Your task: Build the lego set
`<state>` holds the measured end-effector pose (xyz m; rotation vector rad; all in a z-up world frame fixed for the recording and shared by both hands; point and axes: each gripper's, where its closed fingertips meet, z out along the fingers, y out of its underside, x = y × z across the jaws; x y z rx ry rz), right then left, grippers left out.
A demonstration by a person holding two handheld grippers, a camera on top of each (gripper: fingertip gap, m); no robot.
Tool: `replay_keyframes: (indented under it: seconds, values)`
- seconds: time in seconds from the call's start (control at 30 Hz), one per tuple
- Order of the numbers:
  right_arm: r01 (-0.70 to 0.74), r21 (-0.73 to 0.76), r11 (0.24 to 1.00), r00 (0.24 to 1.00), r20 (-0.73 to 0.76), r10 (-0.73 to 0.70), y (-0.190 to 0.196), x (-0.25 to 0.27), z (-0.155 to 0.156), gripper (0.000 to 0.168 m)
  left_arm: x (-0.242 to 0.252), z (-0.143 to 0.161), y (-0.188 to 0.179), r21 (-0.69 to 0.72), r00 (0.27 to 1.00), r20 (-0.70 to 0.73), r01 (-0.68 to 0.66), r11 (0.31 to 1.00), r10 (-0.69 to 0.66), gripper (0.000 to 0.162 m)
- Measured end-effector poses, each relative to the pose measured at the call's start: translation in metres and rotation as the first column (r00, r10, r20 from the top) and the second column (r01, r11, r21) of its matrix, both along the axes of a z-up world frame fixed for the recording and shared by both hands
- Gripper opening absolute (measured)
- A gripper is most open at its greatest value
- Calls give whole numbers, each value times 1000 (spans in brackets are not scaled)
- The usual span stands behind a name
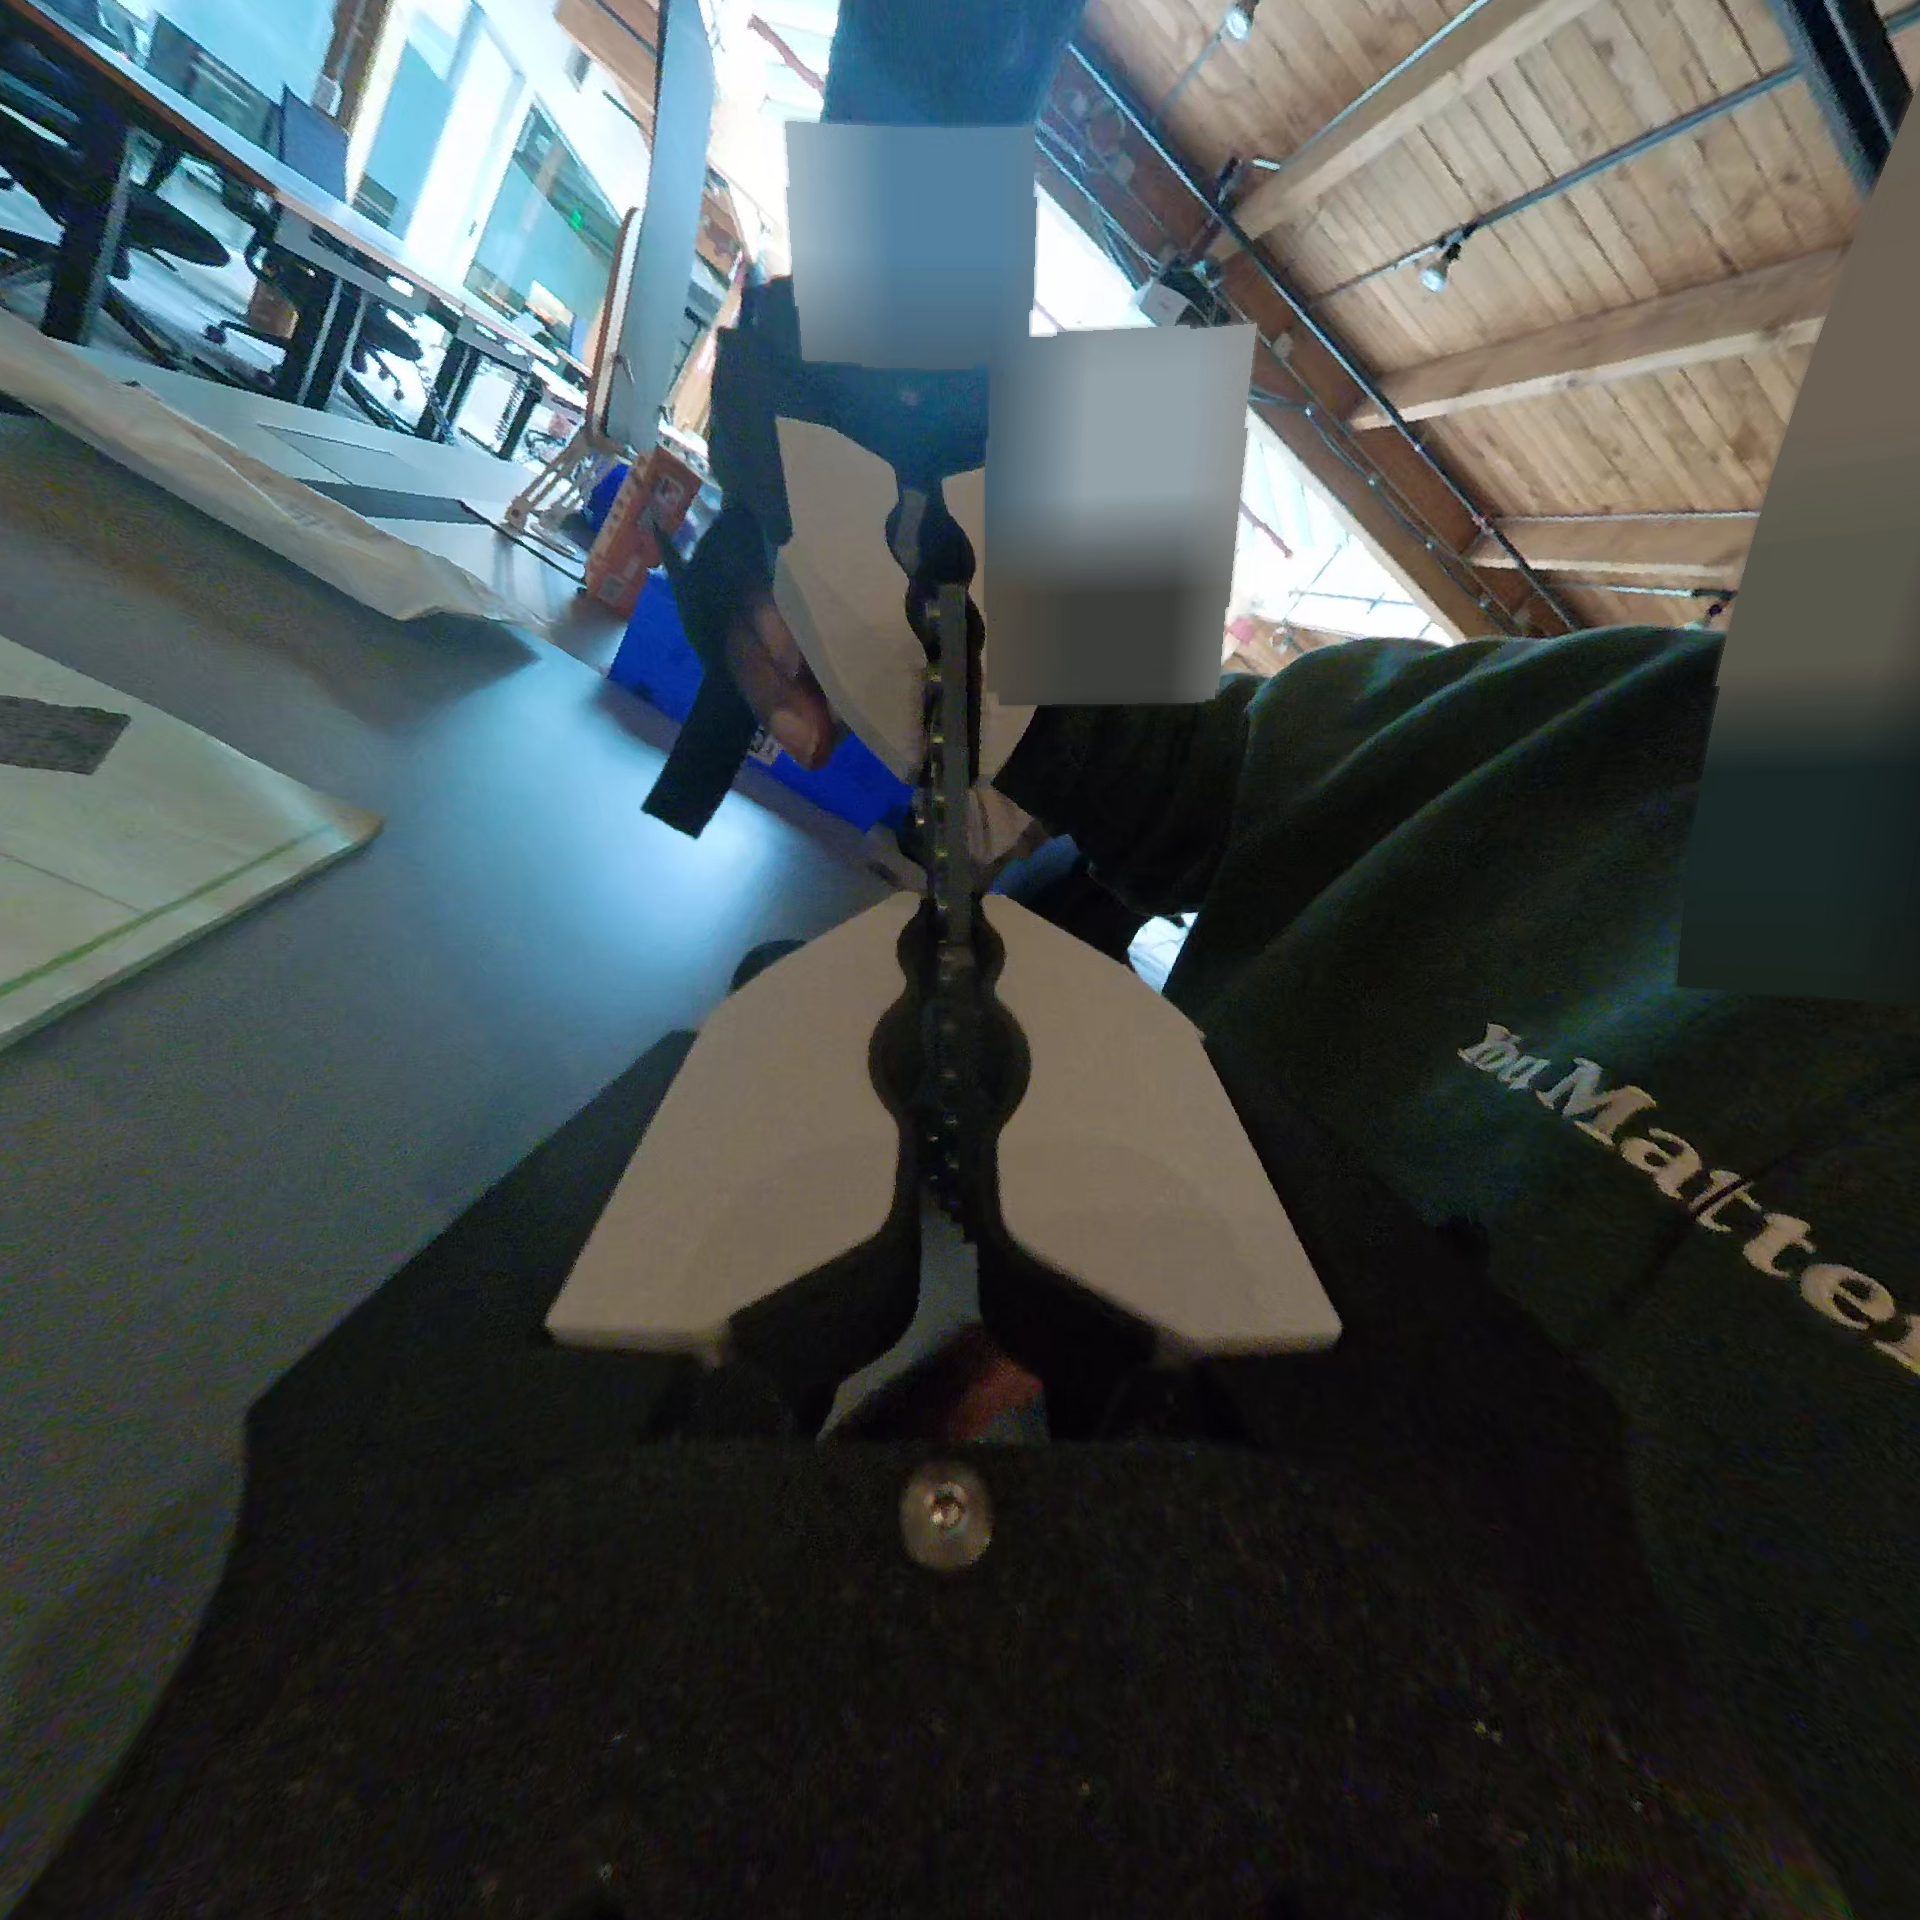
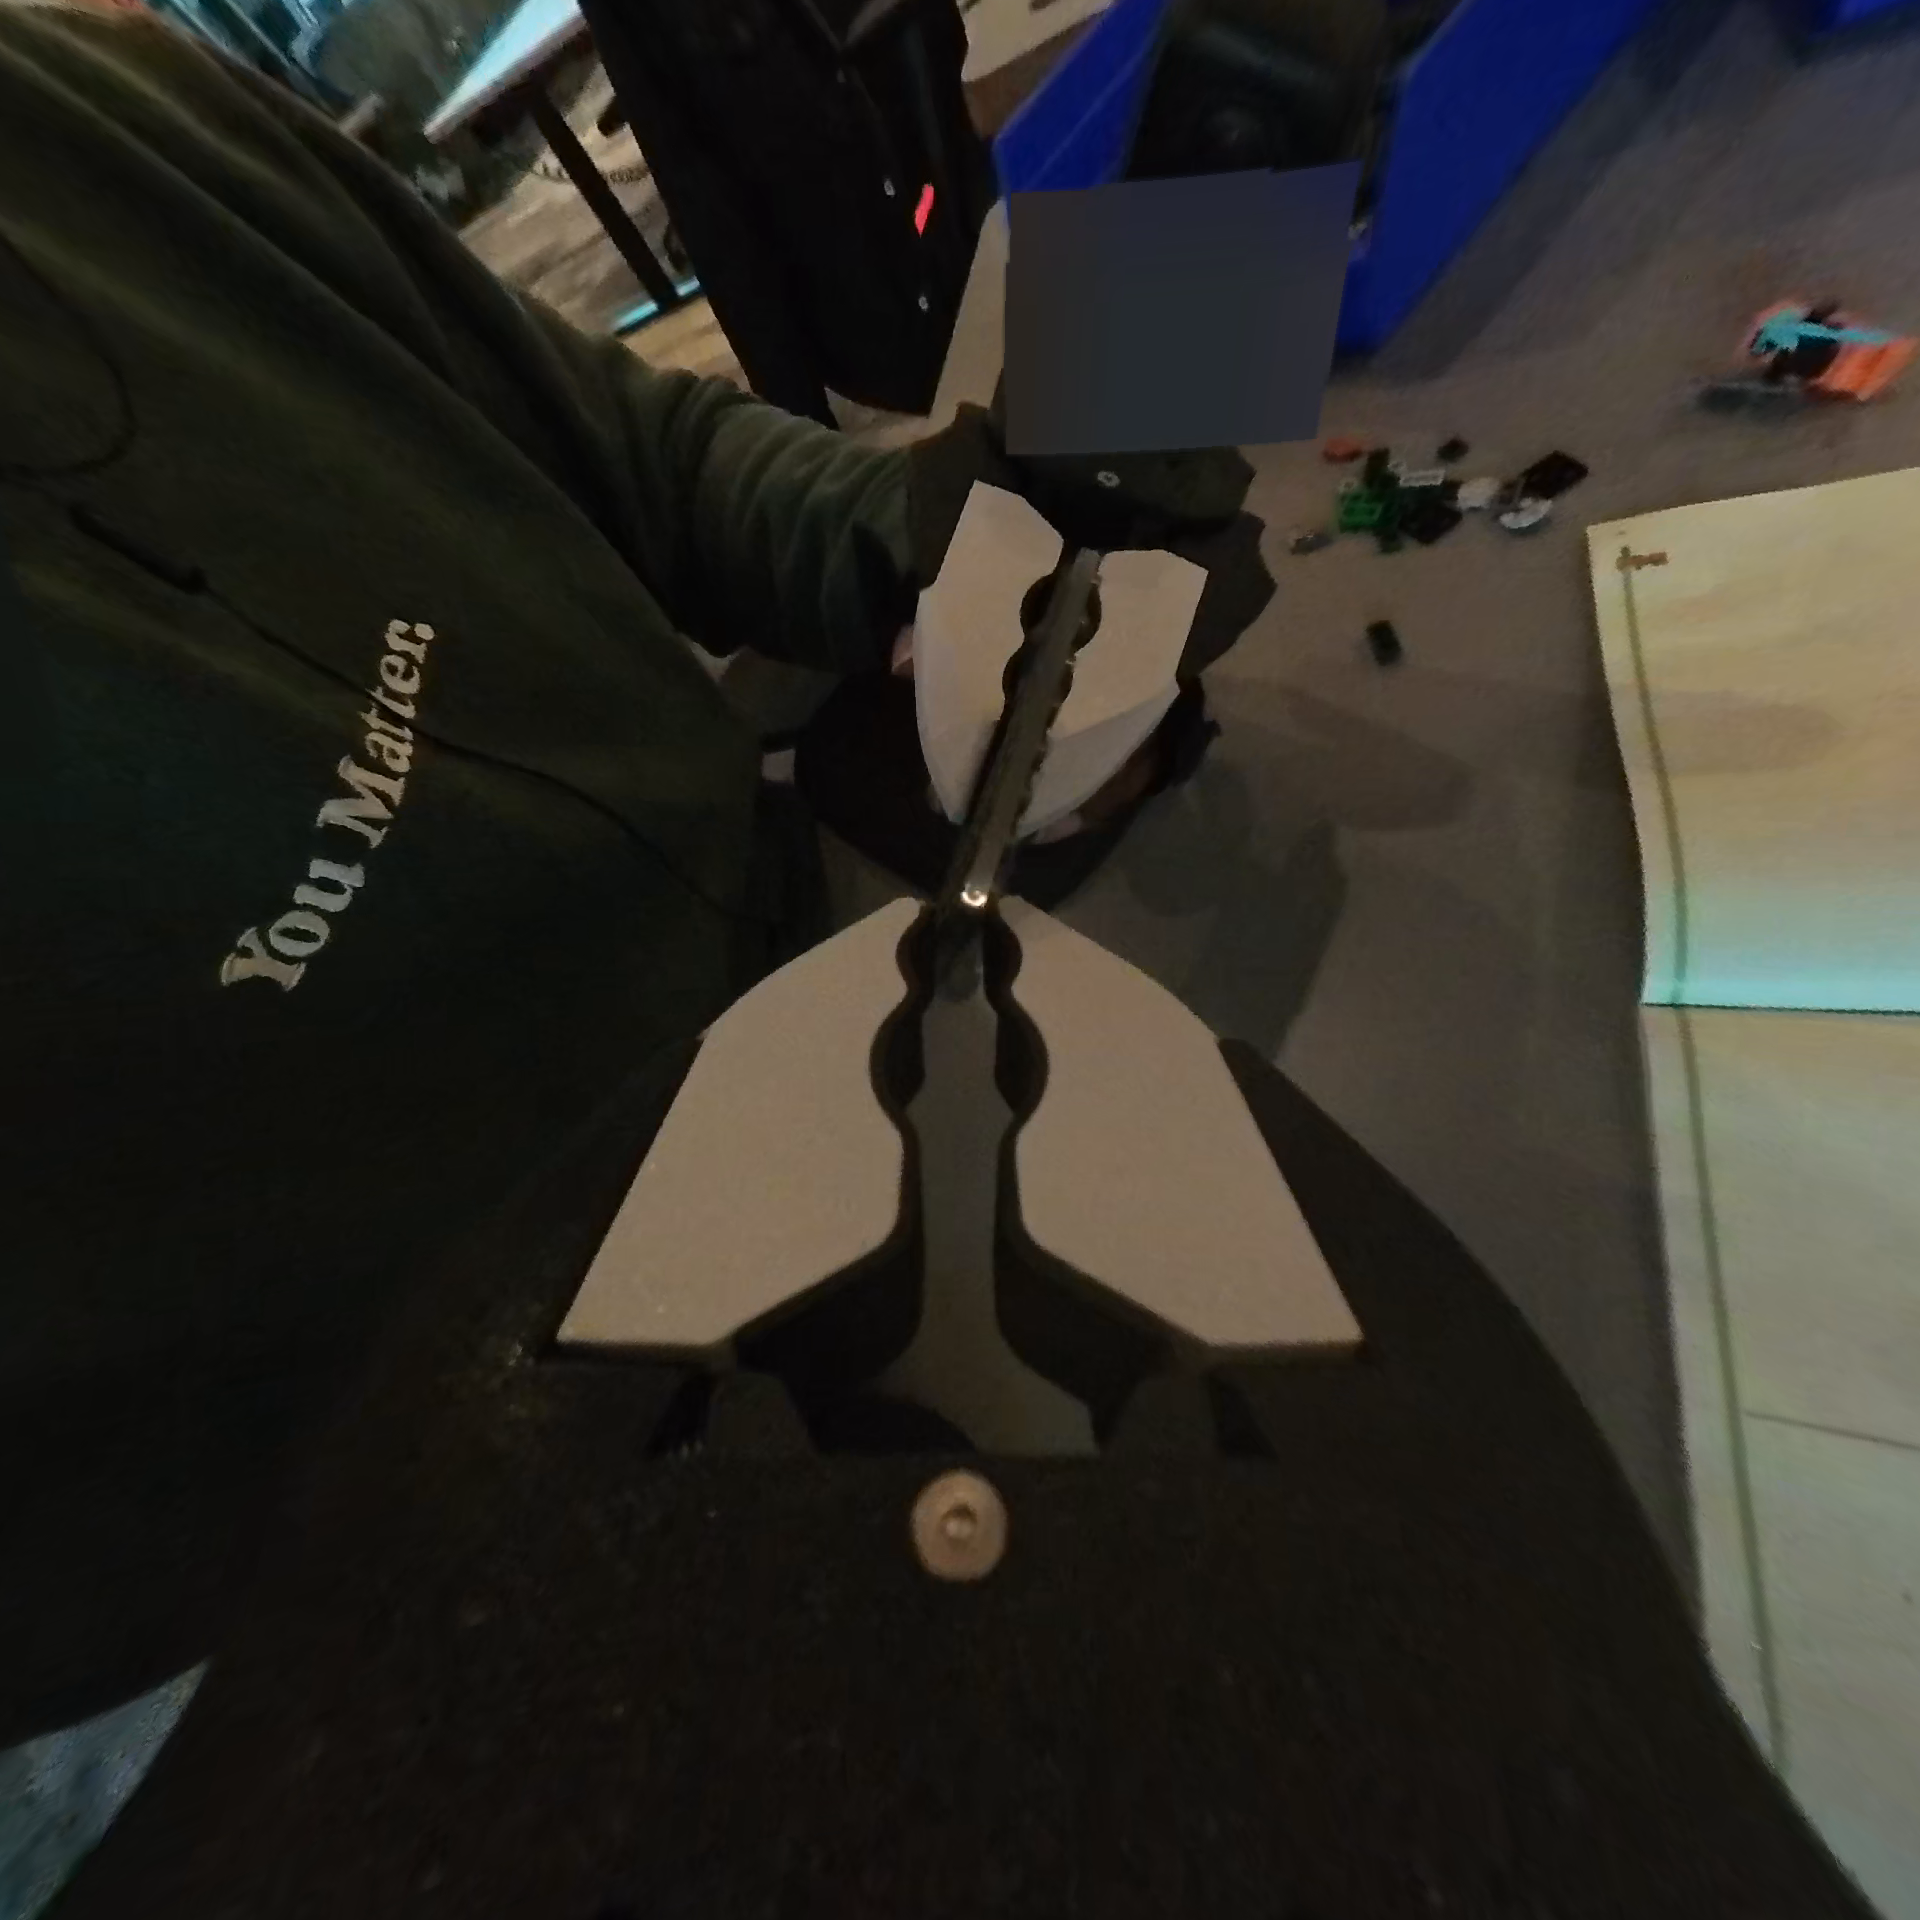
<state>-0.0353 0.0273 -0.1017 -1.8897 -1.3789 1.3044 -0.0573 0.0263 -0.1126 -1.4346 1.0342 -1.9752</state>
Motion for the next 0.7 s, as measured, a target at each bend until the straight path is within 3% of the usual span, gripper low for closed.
replay_keyframes:
  seconds: [0.27, 0.5, 0.7]
  values:
    - [60, -59, 996, 997, -45, -63, 1, 4, -14, 7, 3, -11, 2, -22, 999, -43, 9, 1000, -10, 5]
    - [126, -185, 975, 976, -152, -155, -1, 12, -44, 7, 10, -38, 0, -78, 979, -189, 55, 995, -69, 5]
    - [164, -117, 979, 968, -174, -183, 1, 18, -44, 8, 16, -39, 4, -62, 974, -214, 65, 996, -77, 5]
